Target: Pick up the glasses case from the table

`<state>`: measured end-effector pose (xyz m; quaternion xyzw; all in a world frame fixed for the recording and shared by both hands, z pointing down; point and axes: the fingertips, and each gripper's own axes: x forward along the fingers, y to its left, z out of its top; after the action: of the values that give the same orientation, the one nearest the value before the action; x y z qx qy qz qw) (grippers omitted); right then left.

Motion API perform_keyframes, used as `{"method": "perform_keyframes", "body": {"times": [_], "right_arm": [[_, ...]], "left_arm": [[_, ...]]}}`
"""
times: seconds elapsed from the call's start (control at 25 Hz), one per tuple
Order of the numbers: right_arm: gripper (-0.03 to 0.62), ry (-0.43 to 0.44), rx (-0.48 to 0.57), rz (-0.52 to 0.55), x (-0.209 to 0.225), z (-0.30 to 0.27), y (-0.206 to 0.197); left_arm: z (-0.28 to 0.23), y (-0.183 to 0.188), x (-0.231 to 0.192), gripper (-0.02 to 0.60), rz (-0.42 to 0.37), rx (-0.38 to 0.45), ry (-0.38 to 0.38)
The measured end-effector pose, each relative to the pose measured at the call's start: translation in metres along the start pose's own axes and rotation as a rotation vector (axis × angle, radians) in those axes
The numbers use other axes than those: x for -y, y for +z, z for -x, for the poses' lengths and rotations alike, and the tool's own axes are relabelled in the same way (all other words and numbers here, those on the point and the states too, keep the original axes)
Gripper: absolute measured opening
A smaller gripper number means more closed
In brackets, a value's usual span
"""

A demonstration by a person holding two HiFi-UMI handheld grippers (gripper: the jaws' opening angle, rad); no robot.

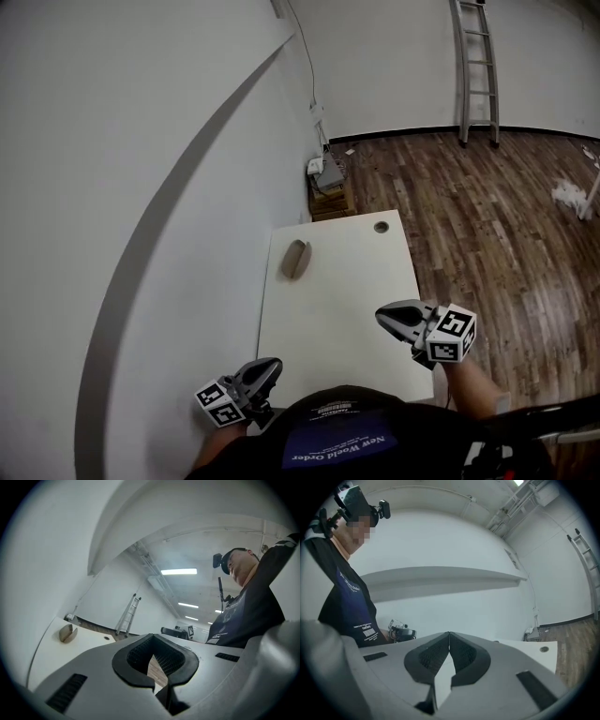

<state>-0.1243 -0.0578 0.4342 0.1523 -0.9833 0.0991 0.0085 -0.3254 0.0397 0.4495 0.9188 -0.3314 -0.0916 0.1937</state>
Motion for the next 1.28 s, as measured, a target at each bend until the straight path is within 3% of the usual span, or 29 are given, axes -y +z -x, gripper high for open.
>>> {"method": "perform_keyframes", "body": {"times": [0.24,0.48,1.0,1.28], "right_arm": [[0.003,0.024,0.008,-0.018,0.045,0.022,-0.006],[0.003,-0.011,0.006,-0.044,0.078,0.029,-0.01],[0.003,-0.172,-0.038,-0.109,0.132,-0.037,-0.035],[0.003,-0.141,-0.036,-0.105,0.163,-0.071,-0.047]], "left_arm": [[-0.074,0.011,-0.009,0.003,-0.019,-0.027,-0.019],[-0.105,0.02,-0.036,0.003,-0.009,-0.051,-0.022],[-0.158,0.02,-0.153,0.003,0.048,-0.123,-0.2],[-0.157,0.016,-0.204,0.017,0.038,-0.121,-0.132]]}}
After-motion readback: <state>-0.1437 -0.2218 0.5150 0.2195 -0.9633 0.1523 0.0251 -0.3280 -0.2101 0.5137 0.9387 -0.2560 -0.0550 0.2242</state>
